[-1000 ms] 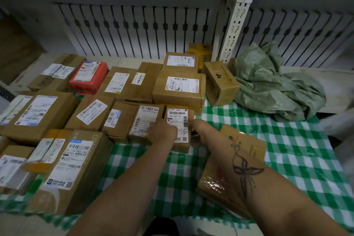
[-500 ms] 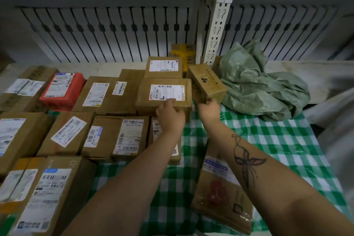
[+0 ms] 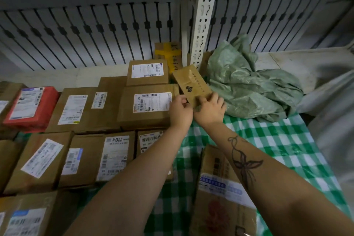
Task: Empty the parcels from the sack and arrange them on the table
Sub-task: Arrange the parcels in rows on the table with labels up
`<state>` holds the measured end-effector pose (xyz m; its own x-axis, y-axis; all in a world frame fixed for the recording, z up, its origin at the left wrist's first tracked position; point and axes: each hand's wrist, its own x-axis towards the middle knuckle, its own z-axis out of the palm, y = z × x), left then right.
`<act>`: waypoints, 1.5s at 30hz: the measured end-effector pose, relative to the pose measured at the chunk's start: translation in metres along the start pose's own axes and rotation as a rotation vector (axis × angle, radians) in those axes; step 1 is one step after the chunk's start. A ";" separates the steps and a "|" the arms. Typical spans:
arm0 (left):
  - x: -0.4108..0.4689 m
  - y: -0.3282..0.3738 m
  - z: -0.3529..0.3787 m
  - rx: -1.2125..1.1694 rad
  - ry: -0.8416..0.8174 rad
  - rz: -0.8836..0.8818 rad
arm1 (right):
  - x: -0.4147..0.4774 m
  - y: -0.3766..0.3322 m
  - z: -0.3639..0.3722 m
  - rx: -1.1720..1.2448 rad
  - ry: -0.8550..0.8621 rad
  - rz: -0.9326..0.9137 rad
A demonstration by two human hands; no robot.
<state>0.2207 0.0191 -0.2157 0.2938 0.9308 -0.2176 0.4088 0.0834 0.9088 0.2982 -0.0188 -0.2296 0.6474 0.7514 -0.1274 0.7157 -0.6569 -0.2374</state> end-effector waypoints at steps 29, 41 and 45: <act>-0.028 0.013 0.007 -0.336 0.017 -0.168 | -0.063 0.024 -0.017 0.572 0.334 -0.275; -0.082 -0.002 -0.017 -0.395 0.121 -0.285 | -0.112 0.026 -0.040 0.630 0.261 -0.325; -0.101 -0.012 -0.036 -0.574 0.057 -0.232 | -0.113 0.025 -0.041 0.802 0.107 -0.066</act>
<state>0.1552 -0.0631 -0.1918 0.2000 0.8816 -0.4276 -0.0784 0.4494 0.8899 0.2536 -0.1231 -0.1821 0.6608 0.7505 -0.0058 0.3742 -0.3361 -0.8643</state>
